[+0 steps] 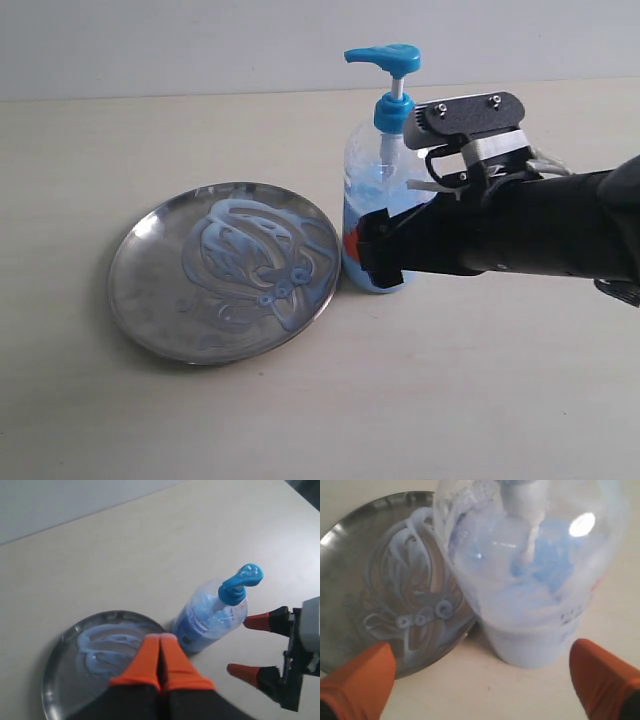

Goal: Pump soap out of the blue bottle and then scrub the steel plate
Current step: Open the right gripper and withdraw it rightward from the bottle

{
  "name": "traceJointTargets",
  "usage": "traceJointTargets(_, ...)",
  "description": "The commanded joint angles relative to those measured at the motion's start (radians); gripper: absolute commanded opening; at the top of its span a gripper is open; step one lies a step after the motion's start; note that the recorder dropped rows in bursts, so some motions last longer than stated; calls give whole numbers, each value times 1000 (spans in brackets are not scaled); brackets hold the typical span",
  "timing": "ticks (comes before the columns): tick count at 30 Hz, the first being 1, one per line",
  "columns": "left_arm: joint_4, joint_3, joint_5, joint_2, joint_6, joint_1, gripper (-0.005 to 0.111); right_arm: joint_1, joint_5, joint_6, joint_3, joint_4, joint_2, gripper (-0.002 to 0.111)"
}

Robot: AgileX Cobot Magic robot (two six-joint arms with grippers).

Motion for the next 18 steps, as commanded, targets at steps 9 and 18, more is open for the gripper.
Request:
traceJointTargets(9, 9, 142, -8, -7, 68, 2, 0, 1, 296, 266, 23, -253, -93, 35)
traceJointTargets(18, -19, 254, -84, -7, 101, 2, 0, 1, 705, 1100, -80, -1319, -140, 24)
